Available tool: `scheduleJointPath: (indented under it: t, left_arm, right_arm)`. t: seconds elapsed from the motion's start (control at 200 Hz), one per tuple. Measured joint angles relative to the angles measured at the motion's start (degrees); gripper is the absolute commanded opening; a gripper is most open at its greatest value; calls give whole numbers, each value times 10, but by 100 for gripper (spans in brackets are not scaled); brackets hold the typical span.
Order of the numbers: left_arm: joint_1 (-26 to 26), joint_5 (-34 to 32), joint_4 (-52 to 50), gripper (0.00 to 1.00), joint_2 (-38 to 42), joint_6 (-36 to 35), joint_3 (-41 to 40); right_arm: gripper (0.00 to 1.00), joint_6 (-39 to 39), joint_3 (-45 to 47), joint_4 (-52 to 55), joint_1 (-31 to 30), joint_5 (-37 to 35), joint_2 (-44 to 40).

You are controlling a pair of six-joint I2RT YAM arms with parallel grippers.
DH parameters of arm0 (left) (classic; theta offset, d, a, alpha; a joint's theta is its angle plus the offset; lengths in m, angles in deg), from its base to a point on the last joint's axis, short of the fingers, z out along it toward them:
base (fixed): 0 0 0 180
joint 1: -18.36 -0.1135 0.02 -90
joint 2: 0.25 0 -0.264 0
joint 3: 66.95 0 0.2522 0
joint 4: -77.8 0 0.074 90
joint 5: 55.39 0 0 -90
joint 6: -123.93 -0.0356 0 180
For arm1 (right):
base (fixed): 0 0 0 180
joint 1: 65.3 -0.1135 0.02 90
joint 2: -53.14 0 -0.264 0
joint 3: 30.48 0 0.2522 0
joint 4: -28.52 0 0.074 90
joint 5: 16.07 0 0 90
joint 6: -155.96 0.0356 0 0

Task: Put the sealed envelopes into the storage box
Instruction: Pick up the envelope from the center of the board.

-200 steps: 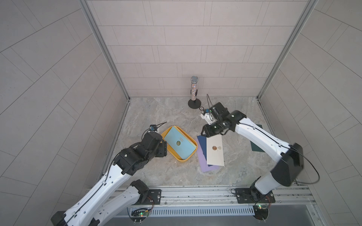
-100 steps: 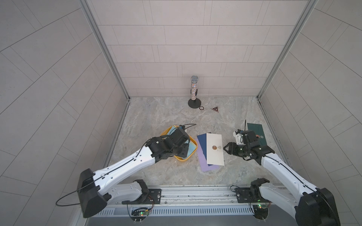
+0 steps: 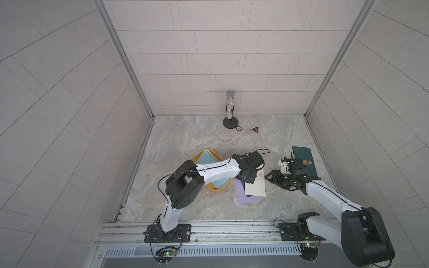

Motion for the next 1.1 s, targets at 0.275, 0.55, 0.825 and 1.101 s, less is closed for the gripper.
scheduleJointPath:
  t: [0.275, 0.55, 0.825, 1.101]
  left_arm:
    - [0, -30, 2, 18, -36, 2, 13]
    - [0, -35, 43, 17, -47, 16, -10]
    - [0, -38, 66, 17, -40, 21, -27]
    - [-1, -41, 79, 17, -37, 27, -36]
  right_arm:
    - [57, -4, 0, -24, 3, 13, 50]
    - [56, -2, -6, -71, 4, 45, 88]
    - [52, 32, -8, -163, 6, 121, 153]
    - [41, 85, -2, -236, 15, 155, 186]
